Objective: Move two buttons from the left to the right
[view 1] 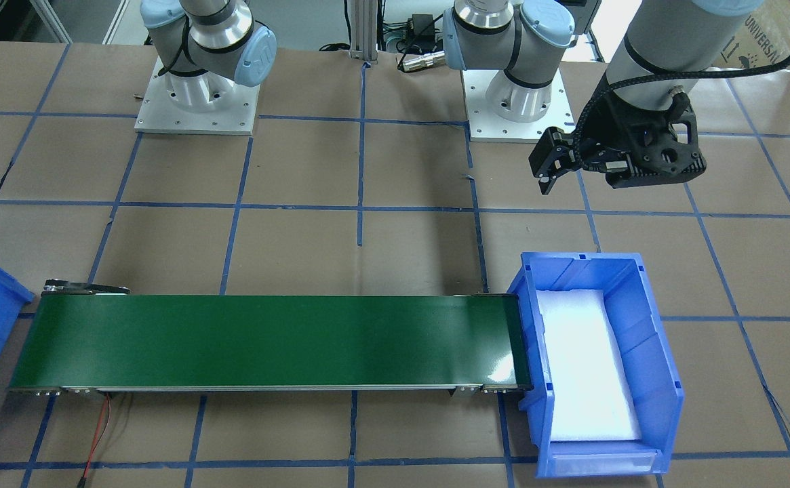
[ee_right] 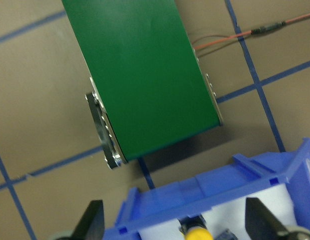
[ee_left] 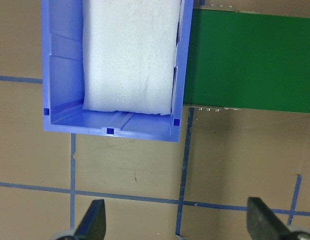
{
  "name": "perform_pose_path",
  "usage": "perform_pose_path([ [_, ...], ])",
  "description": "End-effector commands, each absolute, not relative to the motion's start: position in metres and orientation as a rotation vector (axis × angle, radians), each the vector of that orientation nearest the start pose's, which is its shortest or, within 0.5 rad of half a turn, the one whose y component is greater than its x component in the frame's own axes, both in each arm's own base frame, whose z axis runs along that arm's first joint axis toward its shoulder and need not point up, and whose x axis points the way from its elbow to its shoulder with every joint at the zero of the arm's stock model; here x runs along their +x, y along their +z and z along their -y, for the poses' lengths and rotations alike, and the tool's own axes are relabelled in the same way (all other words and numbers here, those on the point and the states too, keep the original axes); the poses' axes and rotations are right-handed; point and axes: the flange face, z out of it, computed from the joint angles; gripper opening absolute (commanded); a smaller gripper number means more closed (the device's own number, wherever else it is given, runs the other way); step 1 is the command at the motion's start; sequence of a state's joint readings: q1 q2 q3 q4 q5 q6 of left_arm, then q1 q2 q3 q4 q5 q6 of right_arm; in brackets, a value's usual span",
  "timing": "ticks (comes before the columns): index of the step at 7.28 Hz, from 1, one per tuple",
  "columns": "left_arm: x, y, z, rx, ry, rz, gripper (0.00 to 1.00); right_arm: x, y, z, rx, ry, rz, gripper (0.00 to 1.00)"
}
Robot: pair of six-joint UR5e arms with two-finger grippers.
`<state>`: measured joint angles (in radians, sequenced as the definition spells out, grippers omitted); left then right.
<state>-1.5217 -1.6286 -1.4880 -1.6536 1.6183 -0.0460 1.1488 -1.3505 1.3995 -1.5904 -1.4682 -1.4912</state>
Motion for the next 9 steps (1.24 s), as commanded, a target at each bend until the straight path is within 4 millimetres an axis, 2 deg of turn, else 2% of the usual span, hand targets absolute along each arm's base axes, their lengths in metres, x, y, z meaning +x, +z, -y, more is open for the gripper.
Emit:
perform_pose_path([
  [1,-0.103,0.491,0.516,-0.145,0.090,-3.089,1.00,0.003,0.485,0.567,-1.183,-0.018,-2.785,1.00],
  [3,-0.103,0.492,0.516,-0.145,0.088,-3.089,1.00,0.057,0.492,0.564,-1.128,-0.012,-2.826,1.00],
  [5,-0.103,0.492,0.516,-0.145,0.088,-3.089,1.00,0.120,0.492,0.555,-0.847,0.008,-2.931,1.00],
  [6,-0.103,0.492,0.516,-0.145,0.088,-3.088,1.00,0.134,0.492,0.553,-0.600,0.023,-2.991,1.00],
  [7,-0.103,0.491,0.516,-0.145,0.090,-3.088,1.00,0.139,0.491,0.552,-0.449,0.035,-3.016,1.00],
  [9,-0.103,0.492,0.516,-0.145,0.088,-3.088,1.00,0.163,0.491,0.543,-0.283,0.059,-3.109,1.00],
])
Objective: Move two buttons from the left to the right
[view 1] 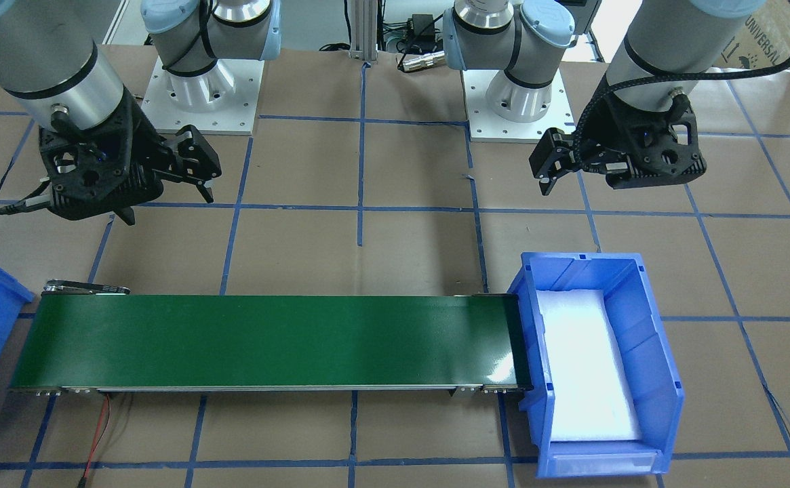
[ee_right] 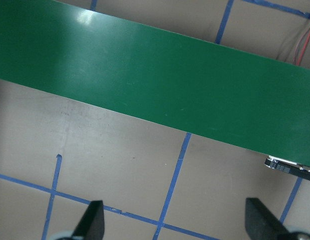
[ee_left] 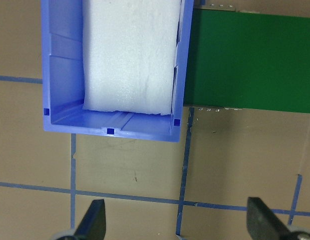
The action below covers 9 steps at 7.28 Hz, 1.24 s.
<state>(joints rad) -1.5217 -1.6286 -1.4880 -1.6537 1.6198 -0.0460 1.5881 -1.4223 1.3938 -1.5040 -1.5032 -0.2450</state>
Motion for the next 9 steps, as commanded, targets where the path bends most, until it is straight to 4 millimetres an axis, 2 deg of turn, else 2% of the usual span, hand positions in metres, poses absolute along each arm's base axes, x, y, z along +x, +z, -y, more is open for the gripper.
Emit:
perform_pose_path([
  [1,-0.103,0.492,0.516,-0.144,0.088,-3.083,1.00,0.165,0.490,0.542,-0.178,0.068,-3.145,1.00],
  [4,-0.103,0.491,0.516,-0.144,0.090,-3.083,1.00,0.162,0.490,0.545,-0.153,0.063,-3.128,1.00],
  [7,-0.104,0.491,0.516,-0.142,0.088,-3.083,1.00,0.160,0.502,0.551,-0.152,-0.053,-3.134,1.00],
  [9,-0.106,0.491,0.518,-0.138,0.083,-3.090,1.00,0.161,0.498,0.552,-0.161,-0.041,-3.143,1.00],
])
